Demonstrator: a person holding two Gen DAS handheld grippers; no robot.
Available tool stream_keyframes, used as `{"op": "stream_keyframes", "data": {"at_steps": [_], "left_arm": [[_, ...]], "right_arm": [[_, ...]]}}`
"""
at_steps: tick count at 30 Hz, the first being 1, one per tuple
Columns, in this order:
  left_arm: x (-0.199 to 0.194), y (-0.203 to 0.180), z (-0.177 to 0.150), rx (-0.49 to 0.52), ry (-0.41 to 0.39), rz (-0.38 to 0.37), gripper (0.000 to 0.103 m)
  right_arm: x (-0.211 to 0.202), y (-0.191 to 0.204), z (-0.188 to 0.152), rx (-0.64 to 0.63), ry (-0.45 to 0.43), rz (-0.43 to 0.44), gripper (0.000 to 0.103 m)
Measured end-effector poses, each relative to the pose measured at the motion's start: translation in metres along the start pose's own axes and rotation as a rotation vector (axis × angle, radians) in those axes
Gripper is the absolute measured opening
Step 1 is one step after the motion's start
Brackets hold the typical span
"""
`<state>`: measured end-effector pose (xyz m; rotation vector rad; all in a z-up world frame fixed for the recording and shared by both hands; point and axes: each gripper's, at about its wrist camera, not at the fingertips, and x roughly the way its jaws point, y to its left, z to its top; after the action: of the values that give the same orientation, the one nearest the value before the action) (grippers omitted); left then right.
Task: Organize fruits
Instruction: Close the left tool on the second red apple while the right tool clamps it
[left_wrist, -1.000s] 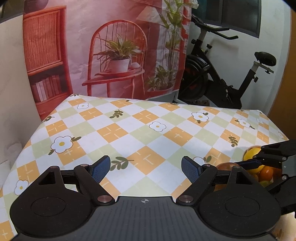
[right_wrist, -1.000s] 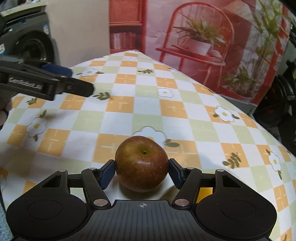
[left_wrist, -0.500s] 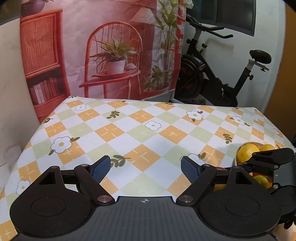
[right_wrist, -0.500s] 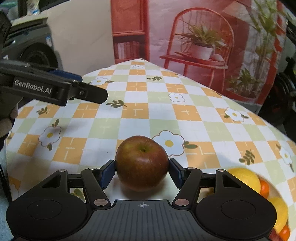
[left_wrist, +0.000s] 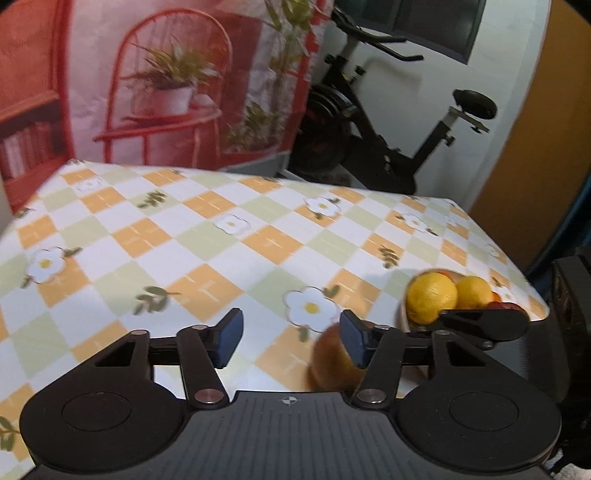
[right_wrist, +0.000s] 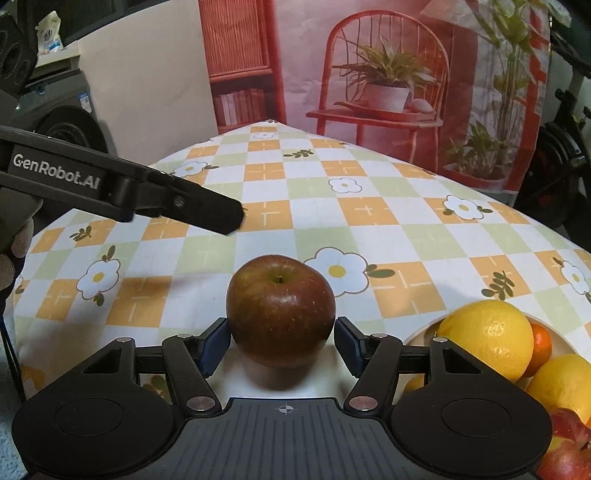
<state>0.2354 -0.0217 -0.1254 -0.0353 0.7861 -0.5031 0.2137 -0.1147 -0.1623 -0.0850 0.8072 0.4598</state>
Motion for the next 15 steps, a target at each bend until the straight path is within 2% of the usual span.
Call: {"op": "stream_keyframes", "data": {"at_steps": [11, 15], "left_arm": [[0.026, -0.009, -0.003, 0.016, 0.054, -0.073, 0.053], [0.027, -0.008, -0.003, 0.014, 0.062, -0.086, 0.048]], "right_arm": [[0.003, 0.003, -0.004, -0.004, -0.003, 0.003, 0.055], [0.003, 0.003, -0.004, 0.000, -0.009, 0.005, 0.055]]}}
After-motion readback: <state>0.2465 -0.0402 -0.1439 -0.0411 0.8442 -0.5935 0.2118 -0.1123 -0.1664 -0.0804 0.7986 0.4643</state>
